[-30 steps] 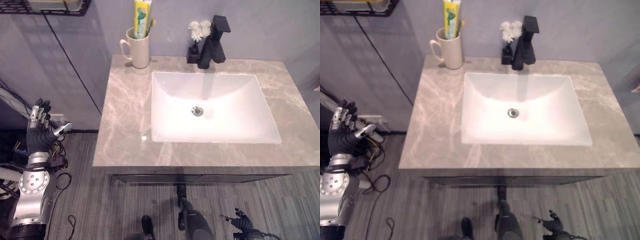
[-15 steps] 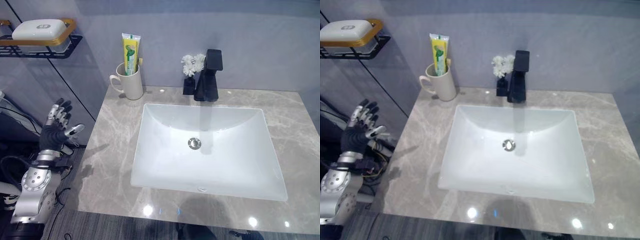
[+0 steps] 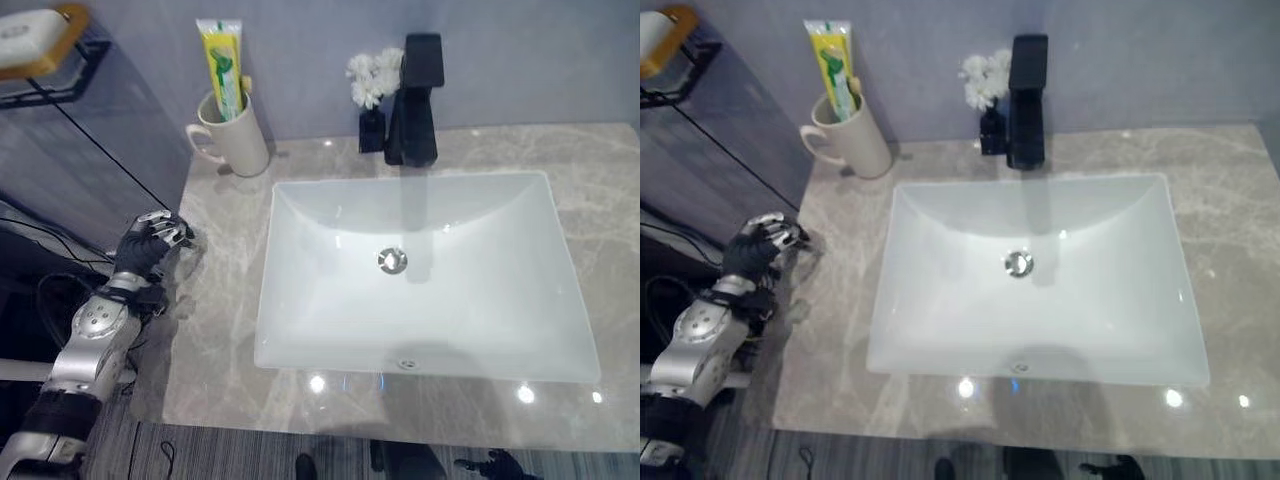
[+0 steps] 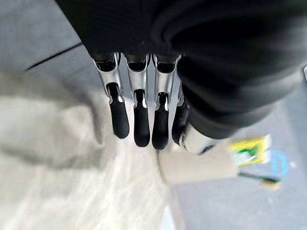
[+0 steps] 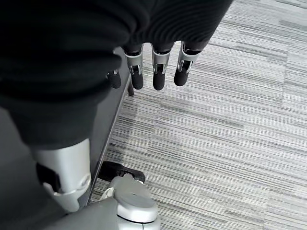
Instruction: Put brush and paste in cup on sink, flatten towel.
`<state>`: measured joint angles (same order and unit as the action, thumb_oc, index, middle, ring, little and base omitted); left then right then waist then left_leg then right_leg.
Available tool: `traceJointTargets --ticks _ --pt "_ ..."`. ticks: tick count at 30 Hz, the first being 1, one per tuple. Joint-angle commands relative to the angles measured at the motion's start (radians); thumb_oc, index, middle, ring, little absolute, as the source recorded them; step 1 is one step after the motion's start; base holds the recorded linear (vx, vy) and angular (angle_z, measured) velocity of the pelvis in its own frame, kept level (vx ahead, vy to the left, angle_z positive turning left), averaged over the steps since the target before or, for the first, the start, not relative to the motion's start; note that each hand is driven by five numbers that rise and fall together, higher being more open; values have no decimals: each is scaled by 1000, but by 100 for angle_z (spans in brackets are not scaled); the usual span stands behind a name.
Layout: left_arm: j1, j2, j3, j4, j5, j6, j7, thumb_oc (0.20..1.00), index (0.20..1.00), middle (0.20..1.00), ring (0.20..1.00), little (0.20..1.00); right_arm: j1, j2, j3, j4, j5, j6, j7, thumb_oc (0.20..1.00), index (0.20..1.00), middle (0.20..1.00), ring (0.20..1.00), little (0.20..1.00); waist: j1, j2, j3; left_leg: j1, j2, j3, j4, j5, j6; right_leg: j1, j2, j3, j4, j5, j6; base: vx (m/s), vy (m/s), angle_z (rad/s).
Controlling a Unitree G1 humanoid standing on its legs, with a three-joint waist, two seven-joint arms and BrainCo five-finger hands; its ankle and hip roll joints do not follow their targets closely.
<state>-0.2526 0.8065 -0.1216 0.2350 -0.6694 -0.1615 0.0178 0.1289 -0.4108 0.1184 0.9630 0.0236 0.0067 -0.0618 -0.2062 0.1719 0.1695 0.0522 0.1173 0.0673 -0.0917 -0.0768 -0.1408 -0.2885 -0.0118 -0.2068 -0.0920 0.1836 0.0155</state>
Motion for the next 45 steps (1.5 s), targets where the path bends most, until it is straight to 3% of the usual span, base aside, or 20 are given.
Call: traceJointTargets --ticks 1,8,14,22,31,42,45 --pt "-84 42 14 66 -5 -36 26 200 200 200 200 200 -13 -17 21 -12 -7 -2 -10 1000 1000 1000 1000 1000 -30 -31 19 39 -85 -7 4 53 46 31 -42 57 123 -156 85 25 -17 -13" --pt "-186 34 -24 187 61 -38 70 200 200 200 200 200 -30 -21 15 -32 25 -14 -37 1000 1000 1000 1000 1000 -48 -32 29 33 -80 4 4 63 42 23 -29 69 113 -157 82 12 -18 -6" --pt "-337 40 -75 343 120 -31 126 200 200 200 200 200 -53 -4 56 -11 33 -12 -41 1000 1000 1000 1000 1000 -71 -53 37 16 -68 18 4 92 29 16 -18 72 98 -153 79 4 -48 -8" --pt "-417 -5 -87 412 106 -44 181 200 200 200 200 200 -36 26 69 -14 63 -20 -53 1000 1000 1000 1000 1000 -90 -61 45 7 -62 17 4 97 27 -8 -7 77 114 -163 70 4 -14 0" --pt "-552 20 -146 533 163 -39 225 200 200 200 200 200 -22 44 84 -63 104 -36 -65 1000 1000 1000 1000 1000 -119 -64 65 -7 -56 30 4 105 23 -44 5 90 141 -173 64 -1 -4 -1" --pt "-656 11 -231 584 249 -41 251 200 200 200 200 200 -28 46 104 -53 102 -50 -80 1000 1000 1000 1000 1000 -139 -65 85 -19 -51 42 4 101 20 -87 13 96 182 -185 63 -3 -12 -4" --pt "-668 -37 -248 553 238 -49 253 200 200 200 200 200 -11 46 134 -57 71 -49 -71 1000 1000 1000 1000 1000 -140 -65 85 -20 -49 38 4 103 19 -90 13 91 184 -188 61 5 -19 1"
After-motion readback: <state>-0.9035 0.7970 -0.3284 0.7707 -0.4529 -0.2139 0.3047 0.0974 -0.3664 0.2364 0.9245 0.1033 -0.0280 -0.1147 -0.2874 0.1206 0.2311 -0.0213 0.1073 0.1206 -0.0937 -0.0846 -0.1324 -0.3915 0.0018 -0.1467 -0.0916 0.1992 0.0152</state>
